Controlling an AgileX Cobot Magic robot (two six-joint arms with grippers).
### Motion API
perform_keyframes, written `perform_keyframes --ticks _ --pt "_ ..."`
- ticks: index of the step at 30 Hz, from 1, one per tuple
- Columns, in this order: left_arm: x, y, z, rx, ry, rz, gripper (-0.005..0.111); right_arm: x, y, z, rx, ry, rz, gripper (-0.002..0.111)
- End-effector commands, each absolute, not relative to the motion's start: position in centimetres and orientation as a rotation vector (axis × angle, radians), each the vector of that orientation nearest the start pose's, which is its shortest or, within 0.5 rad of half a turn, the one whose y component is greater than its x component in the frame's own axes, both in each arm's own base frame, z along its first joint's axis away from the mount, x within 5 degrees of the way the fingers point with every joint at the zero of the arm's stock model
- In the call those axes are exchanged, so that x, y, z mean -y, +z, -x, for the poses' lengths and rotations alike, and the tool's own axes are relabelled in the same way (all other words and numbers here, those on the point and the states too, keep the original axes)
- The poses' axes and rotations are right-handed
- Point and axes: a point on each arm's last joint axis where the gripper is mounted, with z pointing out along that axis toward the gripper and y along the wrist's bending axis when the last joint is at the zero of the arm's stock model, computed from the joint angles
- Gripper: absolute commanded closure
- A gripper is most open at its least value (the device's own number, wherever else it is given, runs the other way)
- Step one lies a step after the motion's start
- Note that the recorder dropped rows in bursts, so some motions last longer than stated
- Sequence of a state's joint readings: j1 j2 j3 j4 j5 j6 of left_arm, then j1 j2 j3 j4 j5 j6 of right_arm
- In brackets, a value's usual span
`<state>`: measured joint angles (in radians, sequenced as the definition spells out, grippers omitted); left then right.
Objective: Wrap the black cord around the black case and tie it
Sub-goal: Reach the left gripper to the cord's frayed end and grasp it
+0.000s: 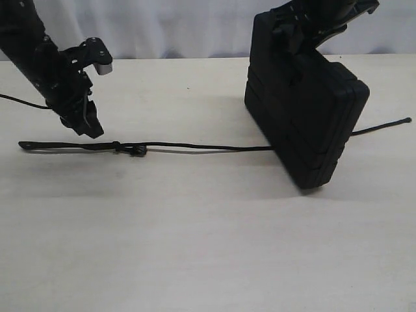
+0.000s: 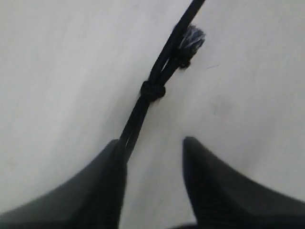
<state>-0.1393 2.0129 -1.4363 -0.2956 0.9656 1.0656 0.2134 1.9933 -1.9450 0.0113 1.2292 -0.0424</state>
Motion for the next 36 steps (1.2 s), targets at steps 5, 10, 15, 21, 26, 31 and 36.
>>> perform_keyframes --ticks 5,10,15,21,26,31,36 --pt "8.3 14.9 -39.3 -2.451 -0.368 -1.633 0.043 -9.3 30.2 -42.9 -2.755 0.054 0.372 0.104" --pt "8.6 12.9 -40.0 -2.439 -0.336 -1.63 0.055 -9.3 30.2 -42.9 -2.755 0.054 0.372 0.104" --pt "10.0 11.5 -40.5 -2.382 -0.267 -1.666 0.057 -9.3 30.2 -42.9 -2.755 0.054 0.372 0.104" --pt "11.7 9.2 -40.1 -2.472 -0.199 -1.674 0.083 -9.3 30.2 -42.9 -2.754 0.053 0.38 0.104" --pt "13.8 9.6 -40.3 -2.786 -0.489 -0.812 0.107 -9.3 30.2 -42.9 -2.754 0.052 0.382 0.104" --pt "18.1 11.7 -39.8 -2.785 -1.206 -0.108 0.081 -9.3 30.2 -42.9 -2.753 0.052 0.385 0.104" --pt "19.2 13.0 -39.7 -2.655 -1.394 -0.256 0.042 -9.3 30.2 -42.9 -2.753 0.052 0.385 0.104"
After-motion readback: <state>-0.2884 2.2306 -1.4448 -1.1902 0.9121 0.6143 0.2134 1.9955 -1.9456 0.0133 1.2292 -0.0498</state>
